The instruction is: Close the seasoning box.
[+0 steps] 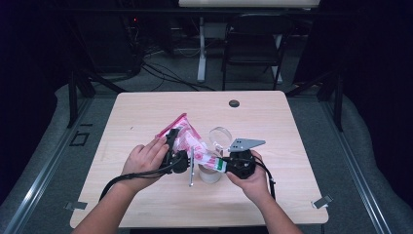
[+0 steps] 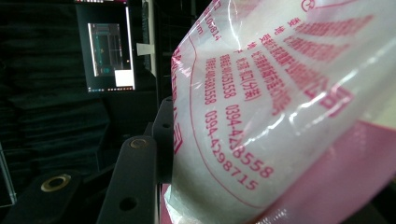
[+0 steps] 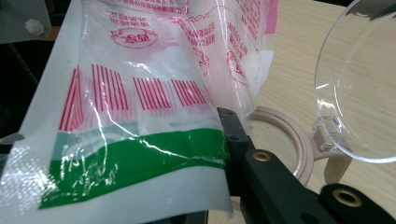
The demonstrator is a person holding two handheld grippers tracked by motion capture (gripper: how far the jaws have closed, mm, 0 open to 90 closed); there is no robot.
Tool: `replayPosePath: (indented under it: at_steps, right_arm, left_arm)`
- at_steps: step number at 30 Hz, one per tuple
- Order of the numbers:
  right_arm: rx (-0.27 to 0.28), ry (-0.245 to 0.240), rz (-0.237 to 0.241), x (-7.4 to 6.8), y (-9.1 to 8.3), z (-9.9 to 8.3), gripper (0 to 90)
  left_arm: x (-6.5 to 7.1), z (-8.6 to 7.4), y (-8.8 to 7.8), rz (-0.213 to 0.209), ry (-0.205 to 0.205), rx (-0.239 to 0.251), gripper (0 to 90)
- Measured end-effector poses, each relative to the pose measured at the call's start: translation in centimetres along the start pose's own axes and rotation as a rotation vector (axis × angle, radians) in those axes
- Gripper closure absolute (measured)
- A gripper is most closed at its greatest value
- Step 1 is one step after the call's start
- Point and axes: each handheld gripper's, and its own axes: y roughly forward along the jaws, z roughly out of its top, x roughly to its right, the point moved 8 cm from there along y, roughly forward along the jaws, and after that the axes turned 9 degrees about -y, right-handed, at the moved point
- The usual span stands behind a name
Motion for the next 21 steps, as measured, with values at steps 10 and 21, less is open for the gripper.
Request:
replayPosePath:
  at_steps: [10,21]
  right_arm:
    - [0.005,0.017,0.004,0.14,0.10,-0.13,90.0]
    - [-0.020,0.023,-0.006,0.17,0.71,-0.56,90.0]
  left_arm:
    - [-0.06,0.11,-0.08,0.005,0.015,0.000,62.3]
    - [0.56,-0.18,0.05,-0.001,0.007,-0.003,62.8]
